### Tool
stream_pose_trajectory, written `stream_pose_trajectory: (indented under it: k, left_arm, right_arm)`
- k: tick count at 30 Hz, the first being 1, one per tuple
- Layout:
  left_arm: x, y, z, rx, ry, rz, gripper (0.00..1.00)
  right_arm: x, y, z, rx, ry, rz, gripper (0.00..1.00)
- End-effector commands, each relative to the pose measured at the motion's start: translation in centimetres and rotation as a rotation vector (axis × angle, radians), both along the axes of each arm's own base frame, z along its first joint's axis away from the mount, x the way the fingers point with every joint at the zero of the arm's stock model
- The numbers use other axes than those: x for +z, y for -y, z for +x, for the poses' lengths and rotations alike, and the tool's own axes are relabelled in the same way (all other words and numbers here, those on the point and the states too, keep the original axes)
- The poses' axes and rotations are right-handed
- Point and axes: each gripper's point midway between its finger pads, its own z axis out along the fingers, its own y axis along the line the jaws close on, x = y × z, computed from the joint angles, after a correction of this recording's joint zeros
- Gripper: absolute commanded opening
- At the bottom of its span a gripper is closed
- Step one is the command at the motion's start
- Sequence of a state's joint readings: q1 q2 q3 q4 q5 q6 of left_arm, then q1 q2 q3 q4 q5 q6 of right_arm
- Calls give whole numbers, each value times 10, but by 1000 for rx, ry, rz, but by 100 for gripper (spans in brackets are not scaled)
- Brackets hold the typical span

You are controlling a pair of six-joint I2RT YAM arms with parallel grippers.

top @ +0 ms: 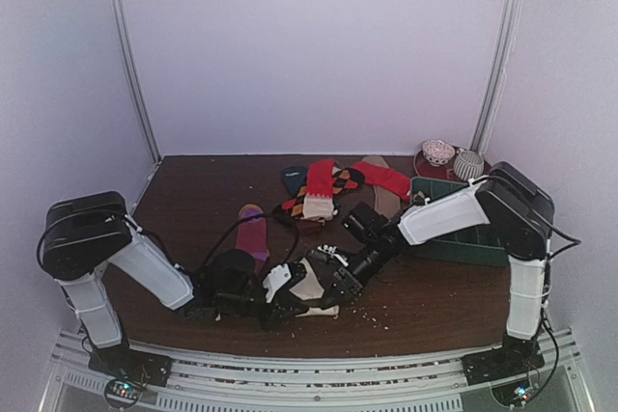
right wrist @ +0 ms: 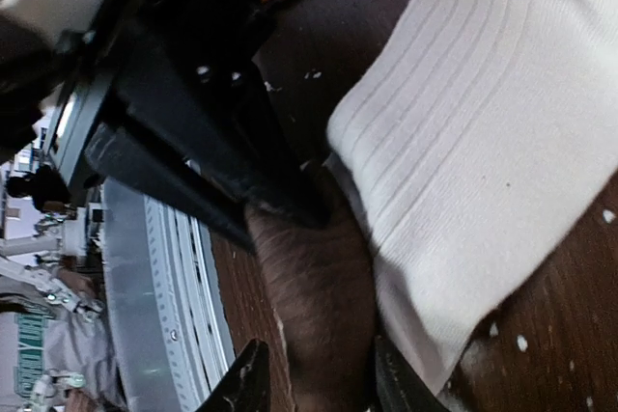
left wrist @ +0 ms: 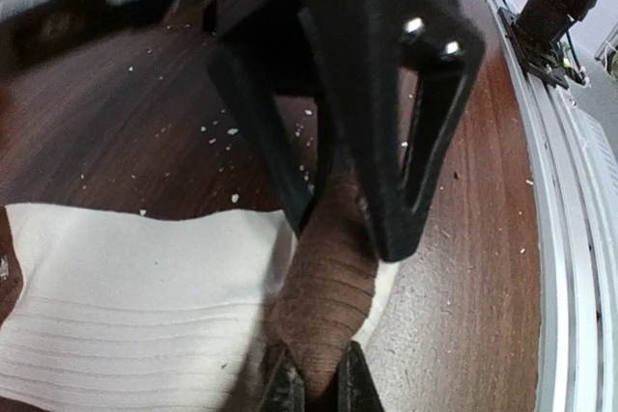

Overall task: Roll the socks
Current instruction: Roll a pair of socks at the center of the board.

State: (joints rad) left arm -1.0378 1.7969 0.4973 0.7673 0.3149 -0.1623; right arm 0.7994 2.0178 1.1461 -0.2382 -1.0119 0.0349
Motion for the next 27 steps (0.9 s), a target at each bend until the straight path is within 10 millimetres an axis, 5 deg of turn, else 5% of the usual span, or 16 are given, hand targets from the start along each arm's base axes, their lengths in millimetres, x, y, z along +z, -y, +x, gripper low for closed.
stream_pose_trajectory:
  k: [1, 4, 8, 27]
  left_arm:
    - [-62, -35, -28, 88, -327, 205, 0]
    - [-86, -51, -39, 149, -508, 283, 0]
    - [-103, -66, -55, 192, -668, 321, 0]
    - [-117, -85, -72, 200, -744, 400, 0]
  right_arm:
    - [45, -1, 31, -104, 356, 97, 39]
    - [74, 1, 30, -64, 653, 208, 42]
    - [72, 3, 5, 88, 963, 261, 50]
    - [-4, -1, 1, 262, 1036, 153, 50]
